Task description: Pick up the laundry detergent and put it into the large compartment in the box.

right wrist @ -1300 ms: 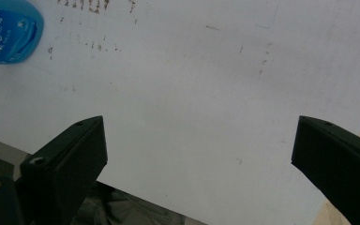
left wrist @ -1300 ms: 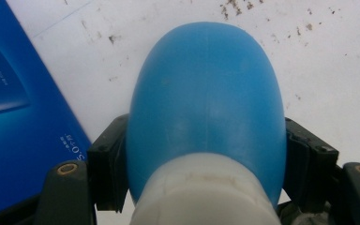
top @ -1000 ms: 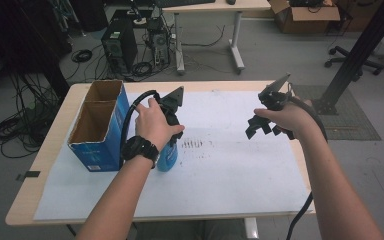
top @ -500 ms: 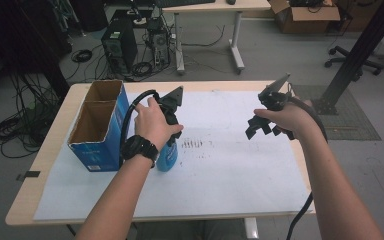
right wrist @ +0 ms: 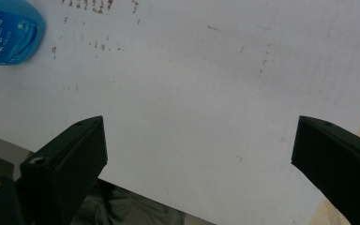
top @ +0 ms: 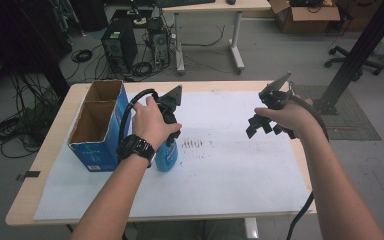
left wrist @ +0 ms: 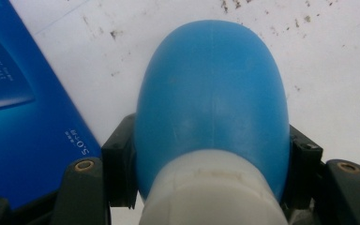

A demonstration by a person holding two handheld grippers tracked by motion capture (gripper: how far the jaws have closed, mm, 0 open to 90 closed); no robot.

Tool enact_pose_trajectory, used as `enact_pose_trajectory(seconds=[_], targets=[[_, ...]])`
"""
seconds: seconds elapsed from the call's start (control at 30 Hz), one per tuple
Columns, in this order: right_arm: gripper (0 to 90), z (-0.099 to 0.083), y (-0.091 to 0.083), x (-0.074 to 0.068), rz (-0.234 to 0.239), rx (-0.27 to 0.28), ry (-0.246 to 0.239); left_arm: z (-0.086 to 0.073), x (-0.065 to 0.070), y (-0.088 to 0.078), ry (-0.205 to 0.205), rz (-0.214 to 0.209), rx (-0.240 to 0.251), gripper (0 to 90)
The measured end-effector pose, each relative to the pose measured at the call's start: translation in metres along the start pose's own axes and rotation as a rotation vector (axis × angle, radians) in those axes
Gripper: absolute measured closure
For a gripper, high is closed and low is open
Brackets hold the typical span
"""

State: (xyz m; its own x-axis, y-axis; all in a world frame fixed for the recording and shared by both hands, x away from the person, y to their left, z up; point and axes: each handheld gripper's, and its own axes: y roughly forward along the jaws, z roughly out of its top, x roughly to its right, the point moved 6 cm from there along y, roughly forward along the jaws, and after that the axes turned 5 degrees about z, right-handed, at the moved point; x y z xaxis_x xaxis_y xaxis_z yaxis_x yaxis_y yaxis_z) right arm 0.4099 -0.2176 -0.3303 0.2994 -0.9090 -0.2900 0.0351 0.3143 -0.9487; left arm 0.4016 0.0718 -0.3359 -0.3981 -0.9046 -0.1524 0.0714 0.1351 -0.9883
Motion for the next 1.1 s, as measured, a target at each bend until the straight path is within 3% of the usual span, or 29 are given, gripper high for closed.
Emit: enact_pose_trajectory(seconds=[0.1, 0.37, 1.1], targets=[[3.9, 0.000, -0.001, -0.002, 0.002, -0.002, -0.003, -0.001, -0.001, -0.005, 0.001, -0.001, 0.001, 37.4], [3.9, 0.000, -0.004, -0.009, 0.004, 0.004, -0.010, -0.008, -0.011, -0.035, 0.000, -0.022, 0.017, 37.4], [3.8, 0.004, -0.010, -0.013, 0.011, 0.008, -0.013, -0.006, -0.030, -0.112, -0.007, 0.006, 0.061, 37.5]])
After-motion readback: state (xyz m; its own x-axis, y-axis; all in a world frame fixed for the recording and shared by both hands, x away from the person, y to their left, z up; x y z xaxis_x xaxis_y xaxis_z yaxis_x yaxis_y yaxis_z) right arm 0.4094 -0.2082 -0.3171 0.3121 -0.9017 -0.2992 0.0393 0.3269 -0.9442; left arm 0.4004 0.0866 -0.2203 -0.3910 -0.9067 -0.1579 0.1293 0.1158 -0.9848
